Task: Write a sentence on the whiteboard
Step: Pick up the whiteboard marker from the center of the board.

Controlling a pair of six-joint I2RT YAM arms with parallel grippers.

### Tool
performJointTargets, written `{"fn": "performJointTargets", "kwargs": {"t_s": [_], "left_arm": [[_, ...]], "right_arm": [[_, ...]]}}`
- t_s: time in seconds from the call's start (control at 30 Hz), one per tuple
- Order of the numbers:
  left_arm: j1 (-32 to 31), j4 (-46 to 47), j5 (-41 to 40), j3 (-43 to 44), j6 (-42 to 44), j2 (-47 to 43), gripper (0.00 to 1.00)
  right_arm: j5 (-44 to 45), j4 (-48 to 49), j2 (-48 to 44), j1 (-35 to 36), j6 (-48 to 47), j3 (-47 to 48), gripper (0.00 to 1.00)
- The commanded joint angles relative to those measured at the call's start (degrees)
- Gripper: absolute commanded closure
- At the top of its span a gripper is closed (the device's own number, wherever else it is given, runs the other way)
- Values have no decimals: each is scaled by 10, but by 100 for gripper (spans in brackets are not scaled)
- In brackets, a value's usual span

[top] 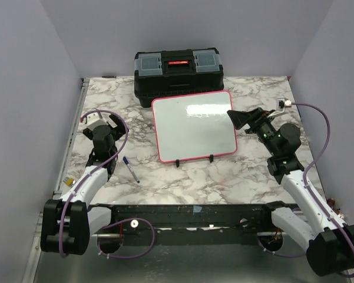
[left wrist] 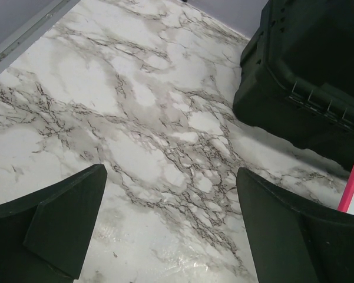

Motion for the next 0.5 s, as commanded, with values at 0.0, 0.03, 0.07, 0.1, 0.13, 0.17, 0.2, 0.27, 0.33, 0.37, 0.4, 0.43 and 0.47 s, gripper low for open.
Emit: {"fn": "performJointTargets", "kwargs": {"t_s": [0.0,0.03,0.07,0.1,0.13,0.17,0.2,0.27,0.33,0.37,0.4,0.43,0.47], "left_arm": [[-2,-30,-2,26,-10,-13,6],[-3,-39,0,30,-14,-14,7],[-2,-53,1,34,-18,-16,7],[-3,-66,4,39,-21,-18,7],[-3,-79,7,45,-25,-18,7],[-3,-97,10,52,-28,-19,7],[-4,-116,14,63,-31,-18,7],[-9,-167,10,85,-42,-15,7],[-18,-210,8,100,-48,-15,7],[-23,-230,6,105,-54,-16,8],[-27,-247,7,109,-60,-16,9],[-32,-267,8,113,-66,-17,10],[-37,-284,9,115,-72,-17,10]], "right_arm": [[-16,-88,19,1,-36,49,0],[-17,-112,27,1,-45,64,0],[-16,-133,33,1,-51,77,0],[-8,-157,39,1,-56,88,0],[0,-180,45,1,-58,99,0],[9,-195,51,2,-61,108,0],[19,-212,59,5,-63,119,0],[63,-261,80,23,-73,149,0],[137,-317,111,70,-91,189,0],[178,-337,126,98,-101,209,0],[221,-351,134,131,-110,220,0],[246,-354,140,153,-113,228,0],[261,-354,143,173,-112,230,0]]}}
